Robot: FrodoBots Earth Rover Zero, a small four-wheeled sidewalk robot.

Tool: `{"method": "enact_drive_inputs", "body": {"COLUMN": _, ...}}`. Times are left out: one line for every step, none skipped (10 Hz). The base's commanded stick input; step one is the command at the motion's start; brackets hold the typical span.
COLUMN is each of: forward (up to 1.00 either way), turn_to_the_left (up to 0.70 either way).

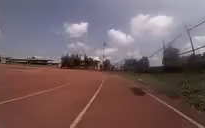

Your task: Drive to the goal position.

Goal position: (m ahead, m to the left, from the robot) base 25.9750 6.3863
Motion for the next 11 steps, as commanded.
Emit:
{"method": "enact_drive_inputs", "body": {"forward": 0.7, "turn_to_the_left": 0.0}}
{"method": "enact_drive_inputs", "body": {"forward": 0.7, "turn_to_the_left": 0.0}}
{"method": "enact_drive_inputs", "body": {"forward": 0.7, "turn_to_the_left": 0.0}}
{"method": "enact_drive_inputs", "body": {"forward": 0.7, "turn_to_the_left": 0.0}}
{"method": "enact_drive_inputs", "body": {"forward": 0.7, "turn_to_the_left": 0.0}}
{"method": "enact_drive_inputs", "body": {"forward": 0.7, "turn_to_the_left": 0.0}}
{"method": "enact_drive_inputs", "body": {"forward": 0.7, "turn_to_the_left": 0.0}}
{"method": "enact_drive_inputs", "body": {"forward": 0.7, "turn_to_the_left": 0.0}}
{"method": "enact_drive_inputs", "body": {"forward": 0.7, "turn_to_the_left": 0.0}}
{"method": "enact_drive_inputs", "body": {"forward": 0.7, "turn_to_the_left": 0.0}}
{"method": "enact_drive_inputs", "body": {"forward": 0.7, "turn_to_the_left": 0.0}}
